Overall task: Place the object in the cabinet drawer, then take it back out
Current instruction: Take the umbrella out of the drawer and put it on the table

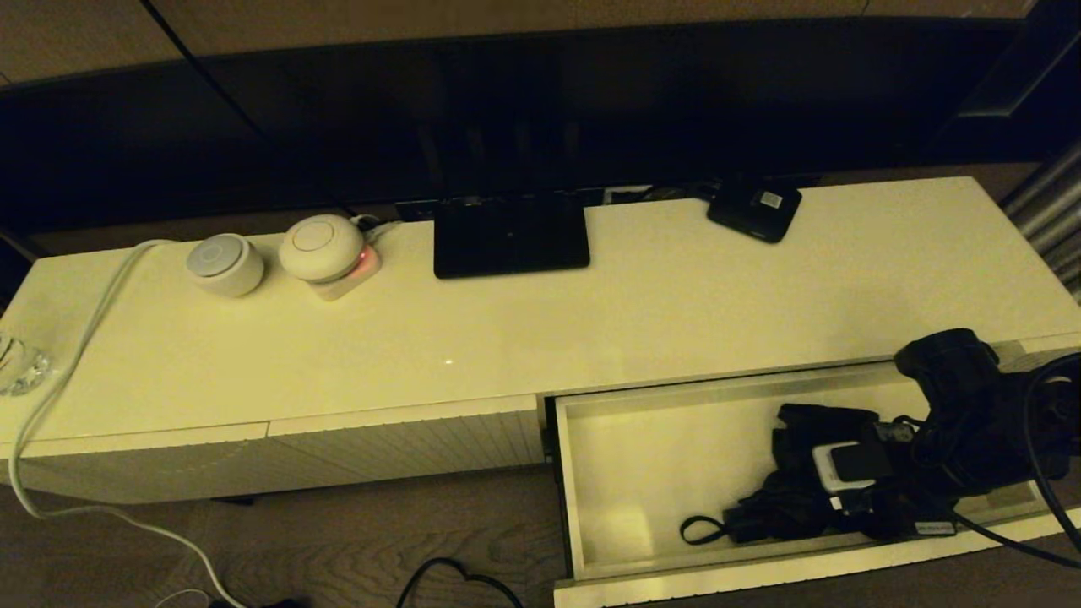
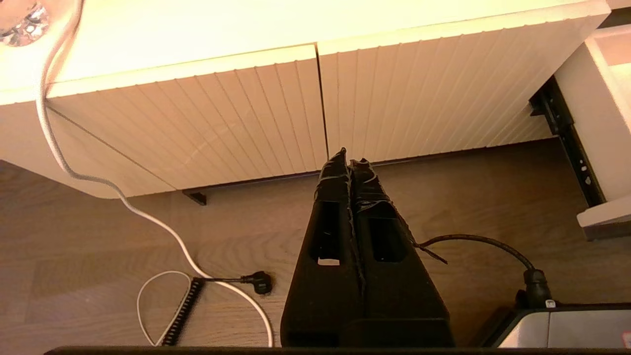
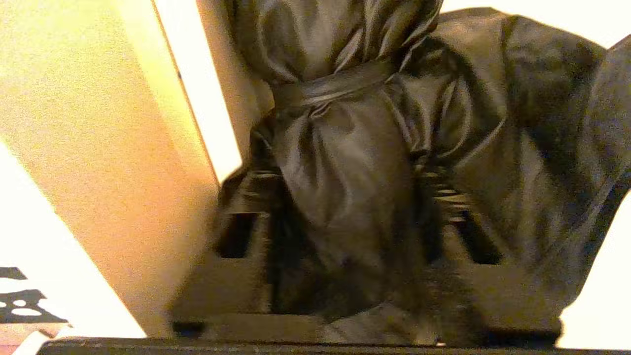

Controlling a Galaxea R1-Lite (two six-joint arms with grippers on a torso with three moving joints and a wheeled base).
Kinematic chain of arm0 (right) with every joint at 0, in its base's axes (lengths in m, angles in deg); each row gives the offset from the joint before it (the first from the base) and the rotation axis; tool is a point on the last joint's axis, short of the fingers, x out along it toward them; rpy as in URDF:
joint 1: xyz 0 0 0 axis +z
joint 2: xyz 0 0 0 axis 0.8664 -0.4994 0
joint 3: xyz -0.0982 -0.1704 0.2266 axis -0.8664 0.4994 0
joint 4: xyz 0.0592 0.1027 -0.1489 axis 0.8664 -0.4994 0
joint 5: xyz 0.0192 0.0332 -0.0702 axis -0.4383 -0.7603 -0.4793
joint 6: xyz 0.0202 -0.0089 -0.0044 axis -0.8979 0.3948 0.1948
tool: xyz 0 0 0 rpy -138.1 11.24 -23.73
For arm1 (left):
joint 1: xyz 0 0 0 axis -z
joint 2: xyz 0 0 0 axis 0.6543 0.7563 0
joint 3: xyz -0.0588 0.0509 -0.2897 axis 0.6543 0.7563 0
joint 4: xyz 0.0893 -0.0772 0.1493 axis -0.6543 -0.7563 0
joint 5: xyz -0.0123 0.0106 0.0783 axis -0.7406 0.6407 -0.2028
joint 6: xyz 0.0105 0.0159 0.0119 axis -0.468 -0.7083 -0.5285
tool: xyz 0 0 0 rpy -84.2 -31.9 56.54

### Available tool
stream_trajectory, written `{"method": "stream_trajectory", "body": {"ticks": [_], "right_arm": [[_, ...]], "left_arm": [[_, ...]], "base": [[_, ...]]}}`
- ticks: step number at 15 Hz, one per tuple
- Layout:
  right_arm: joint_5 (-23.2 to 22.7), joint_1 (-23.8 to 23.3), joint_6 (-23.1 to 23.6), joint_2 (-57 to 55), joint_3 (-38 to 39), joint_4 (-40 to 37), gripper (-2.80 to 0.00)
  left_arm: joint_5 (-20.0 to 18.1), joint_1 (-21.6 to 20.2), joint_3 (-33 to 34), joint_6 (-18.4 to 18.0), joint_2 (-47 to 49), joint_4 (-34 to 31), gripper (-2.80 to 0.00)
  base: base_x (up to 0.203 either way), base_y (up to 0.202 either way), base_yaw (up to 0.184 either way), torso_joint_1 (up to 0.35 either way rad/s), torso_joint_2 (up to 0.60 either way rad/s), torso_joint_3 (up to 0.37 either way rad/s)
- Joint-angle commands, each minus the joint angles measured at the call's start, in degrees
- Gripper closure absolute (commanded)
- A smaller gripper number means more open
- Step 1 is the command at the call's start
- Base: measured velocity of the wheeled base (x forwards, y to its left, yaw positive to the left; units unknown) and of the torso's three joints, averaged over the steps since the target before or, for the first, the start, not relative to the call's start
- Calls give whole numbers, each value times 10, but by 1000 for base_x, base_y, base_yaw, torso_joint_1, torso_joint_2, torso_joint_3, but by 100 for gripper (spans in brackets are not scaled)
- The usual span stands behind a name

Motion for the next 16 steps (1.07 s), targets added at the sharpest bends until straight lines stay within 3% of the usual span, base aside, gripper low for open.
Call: {"method": "stream_trajectory", "body": {"ticks": [1, 16], "right_arm": [[-1, 1, 4, 0, 3, 7, 0], [-2, 2, 10, 215, 41, -1, 0]], "left_arm": [[0, 0, 2, 0, 0, 0, 0], [0, 0, 2, 0, 0, 0, 0]], "base": [[0, 0, 0, 0, 0, 0], [0, 0, 0, 0, 0, 0]]}}
